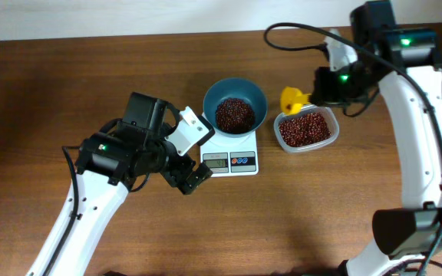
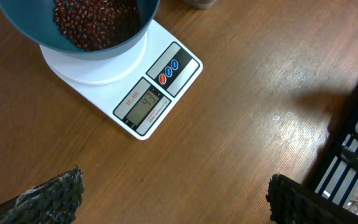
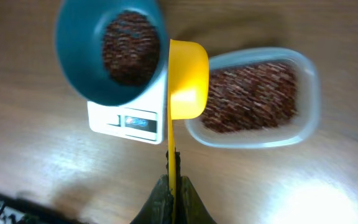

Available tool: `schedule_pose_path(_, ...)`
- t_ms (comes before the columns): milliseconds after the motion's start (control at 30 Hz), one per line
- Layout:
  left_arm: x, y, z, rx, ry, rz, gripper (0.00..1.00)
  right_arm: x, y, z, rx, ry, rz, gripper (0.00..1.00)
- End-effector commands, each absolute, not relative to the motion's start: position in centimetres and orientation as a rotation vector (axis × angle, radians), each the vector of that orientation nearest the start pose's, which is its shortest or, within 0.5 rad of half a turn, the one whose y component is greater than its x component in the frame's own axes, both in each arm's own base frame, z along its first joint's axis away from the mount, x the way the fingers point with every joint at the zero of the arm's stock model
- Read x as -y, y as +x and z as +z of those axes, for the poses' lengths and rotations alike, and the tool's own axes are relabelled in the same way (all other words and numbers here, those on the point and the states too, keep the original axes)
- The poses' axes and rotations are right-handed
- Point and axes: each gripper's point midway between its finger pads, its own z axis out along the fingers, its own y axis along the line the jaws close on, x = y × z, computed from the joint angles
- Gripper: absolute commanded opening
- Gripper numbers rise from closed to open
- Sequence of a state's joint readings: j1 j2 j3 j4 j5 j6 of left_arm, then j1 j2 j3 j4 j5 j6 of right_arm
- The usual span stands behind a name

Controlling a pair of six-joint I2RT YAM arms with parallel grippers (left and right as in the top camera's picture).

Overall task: Scoop item into bowl and weigh 50g on scale
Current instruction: 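Move the empty scoop with the right gripper back to the bean tub, then dip the scoop into the red beans with the right gripper and lift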

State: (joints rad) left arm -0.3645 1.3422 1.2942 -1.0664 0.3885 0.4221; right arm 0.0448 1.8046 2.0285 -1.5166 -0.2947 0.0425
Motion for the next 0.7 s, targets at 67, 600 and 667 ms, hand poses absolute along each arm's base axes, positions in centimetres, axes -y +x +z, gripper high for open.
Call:
schedule_pose_path(67,17.4,26.7,21.6,-2.372,1.112,-0.518,0.99,-2.1,35.1,27.0,-2.845,0.097,0.286,0.04)
schedule_pose_path(600,17.4,26.7,21.6,-2.372,1.112,-0.518,0.99,0.2,35.9,21.5,-3.014,0.142,0.096,0.04)
schedule_pose_path(667,17.4,26.7,21.6,-2.372,1.112,-0.518,0.99,0.2,36.3,20.9,-3.026,0.136,0.068,0.04)
